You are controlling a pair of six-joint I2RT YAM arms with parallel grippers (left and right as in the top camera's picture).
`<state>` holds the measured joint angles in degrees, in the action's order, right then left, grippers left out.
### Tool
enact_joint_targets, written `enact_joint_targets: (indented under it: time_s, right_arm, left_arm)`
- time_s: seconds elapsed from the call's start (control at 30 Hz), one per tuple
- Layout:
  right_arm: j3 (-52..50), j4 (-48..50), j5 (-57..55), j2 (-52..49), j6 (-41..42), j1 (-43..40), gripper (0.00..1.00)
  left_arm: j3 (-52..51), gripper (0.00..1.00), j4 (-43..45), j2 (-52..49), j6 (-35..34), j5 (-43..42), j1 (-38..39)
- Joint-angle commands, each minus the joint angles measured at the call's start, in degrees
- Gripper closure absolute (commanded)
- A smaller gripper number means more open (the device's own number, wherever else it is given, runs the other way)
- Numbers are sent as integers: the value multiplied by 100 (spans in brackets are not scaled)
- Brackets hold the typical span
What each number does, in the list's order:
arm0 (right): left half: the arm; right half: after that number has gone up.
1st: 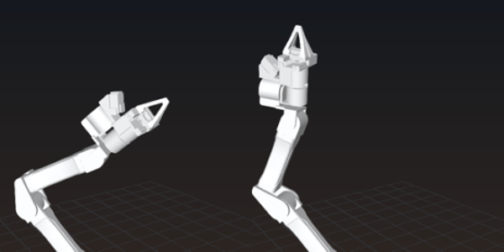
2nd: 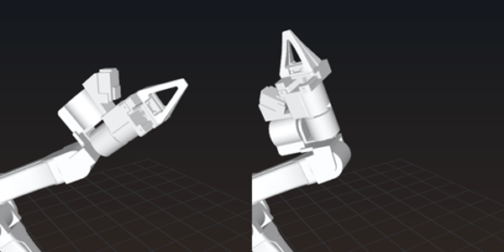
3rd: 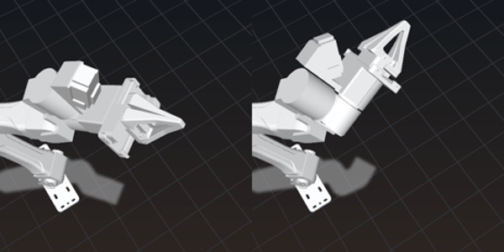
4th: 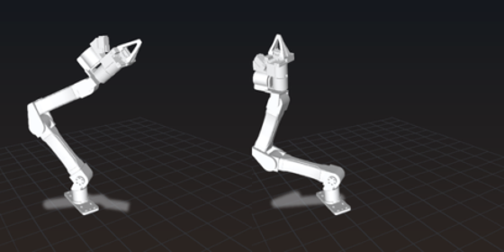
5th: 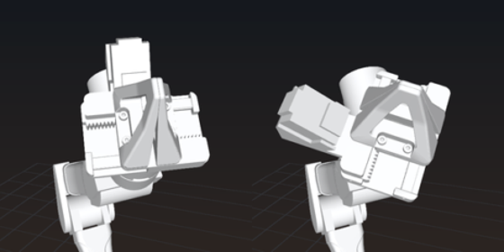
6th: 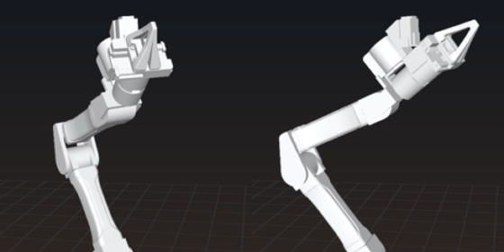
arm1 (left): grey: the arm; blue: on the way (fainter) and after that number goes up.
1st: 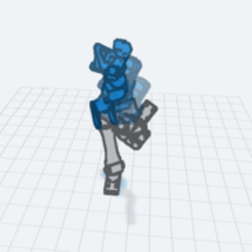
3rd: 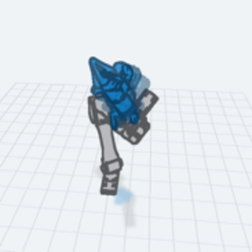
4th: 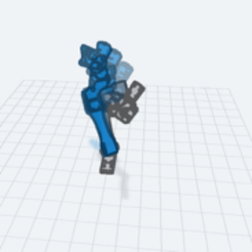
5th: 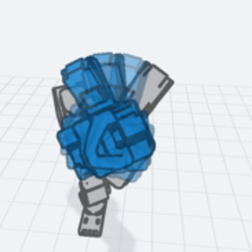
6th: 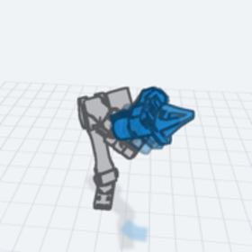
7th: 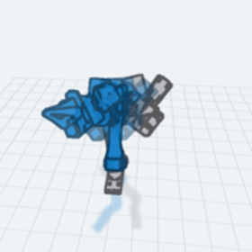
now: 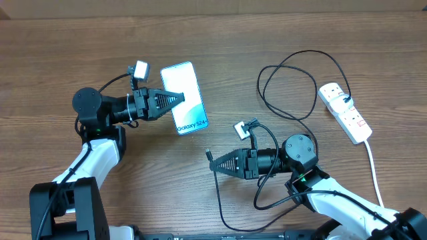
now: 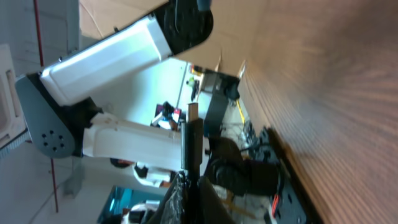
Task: Plug charger to phone and switch on socket
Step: 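Move the held plug up toward the smartphone's bottom port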
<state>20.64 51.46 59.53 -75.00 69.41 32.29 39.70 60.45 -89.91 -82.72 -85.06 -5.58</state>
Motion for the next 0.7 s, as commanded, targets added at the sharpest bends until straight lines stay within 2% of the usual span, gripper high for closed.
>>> enact_joint_targets:
  time_s: [0.0,0.17,0.37,0.67]
  right_arm:
    - [9,343,-348,-68,190,22,96]
    - [9,396,-511,-94,341,22,96]
    - [9,774,-566,-94,413,22,96]
    - [9,944,-726,-94,435,22,96]
  left_arm:
    - [140,96,431,2,-481,162,105]
    - [140,96,1045,2,-820,284,306]
    - [140,96,1056,2,-824,564,588]
    - [140,96,1058,2,-1209,629,680]
